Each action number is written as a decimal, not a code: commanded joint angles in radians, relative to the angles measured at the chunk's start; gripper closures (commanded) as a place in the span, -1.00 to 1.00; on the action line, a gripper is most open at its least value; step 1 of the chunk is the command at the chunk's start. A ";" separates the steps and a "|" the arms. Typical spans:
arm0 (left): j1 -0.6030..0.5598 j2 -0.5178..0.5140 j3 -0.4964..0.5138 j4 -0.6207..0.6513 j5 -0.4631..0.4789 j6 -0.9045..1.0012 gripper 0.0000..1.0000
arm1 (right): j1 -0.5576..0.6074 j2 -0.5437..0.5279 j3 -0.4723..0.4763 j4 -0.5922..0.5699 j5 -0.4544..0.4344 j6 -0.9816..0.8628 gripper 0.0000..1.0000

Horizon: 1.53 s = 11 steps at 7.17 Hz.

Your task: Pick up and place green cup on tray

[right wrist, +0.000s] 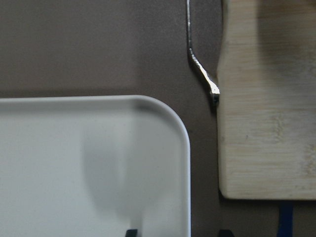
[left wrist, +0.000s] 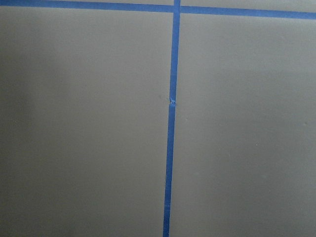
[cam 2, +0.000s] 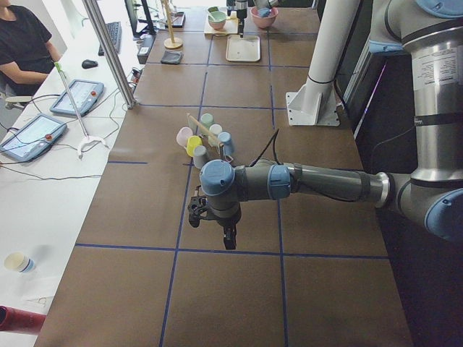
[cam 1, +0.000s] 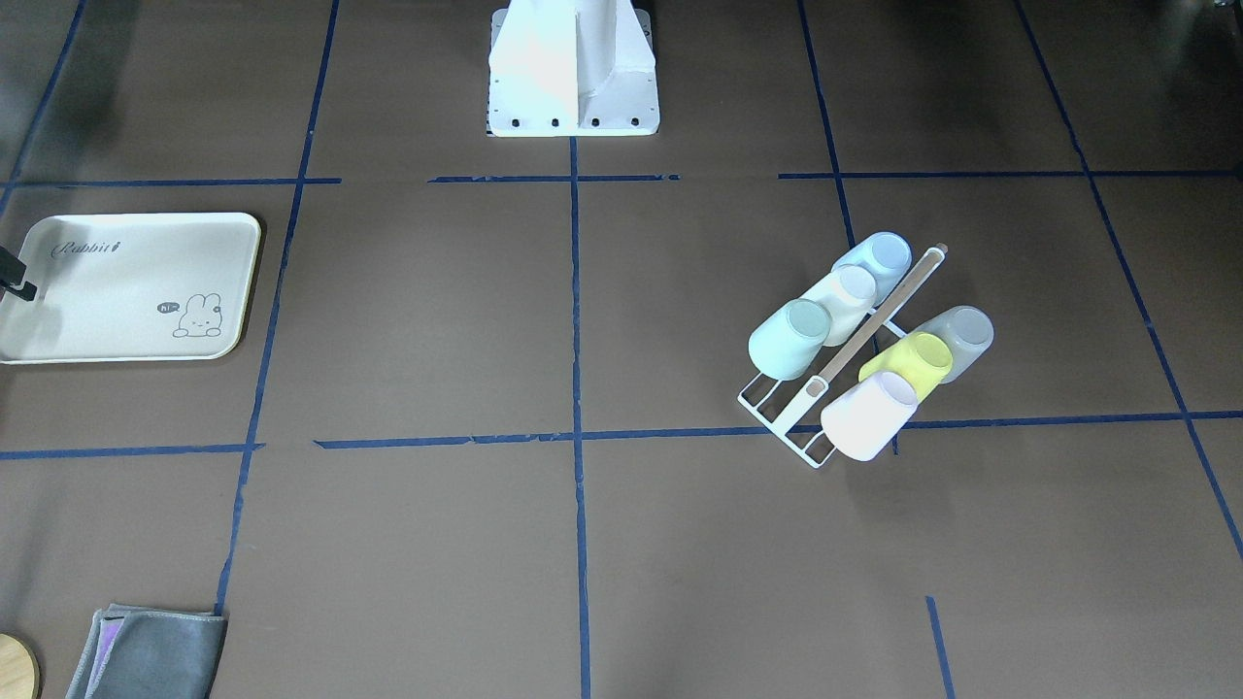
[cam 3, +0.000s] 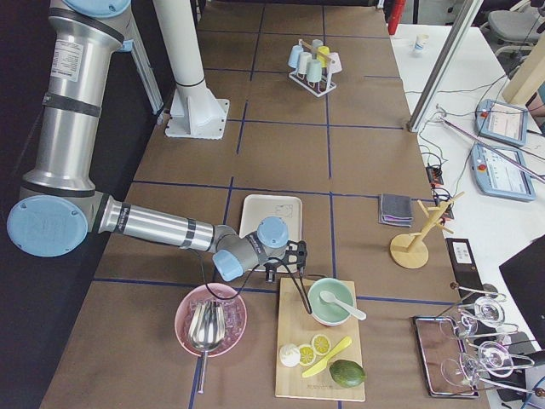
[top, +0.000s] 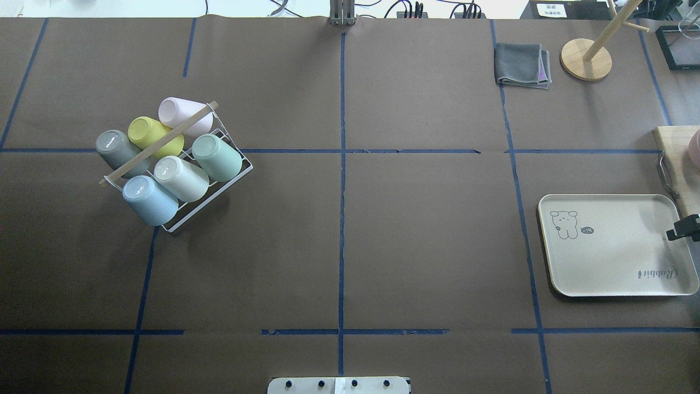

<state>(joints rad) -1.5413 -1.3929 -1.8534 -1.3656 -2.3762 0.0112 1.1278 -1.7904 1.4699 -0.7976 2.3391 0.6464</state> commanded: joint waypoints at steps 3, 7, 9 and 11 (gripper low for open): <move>0.000 0.000 -0.007 0.005 -0.002 -0.001 -1.00 | -0.002 -0.014 0.001 0.005 0.003 -0.002 0.99; 0.000 0.021 -0.047 0.010 -0.002 -0.001 -1.00 | -0.002 -0.003 0.117 -0.008 0.047 0.033 1.00; 0.000 0.037 -0.070 0.011 -0.002 -0.001 -1.00 | -0.023 0.038 0.174 -0.008 0.061 0.155 1.00; 0.000 0.037 -0.070 0.011 -0.002 -0.001 -1.00 | -0.098 0.161 0.194 -0.009 0.103 0.322 1.00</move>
<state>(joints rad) -1.5417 -1.3570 -1.9215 -1.3546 -2.3777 0.0107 1.0793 -1.7070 1.6482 -0.8060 2.4225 0.8514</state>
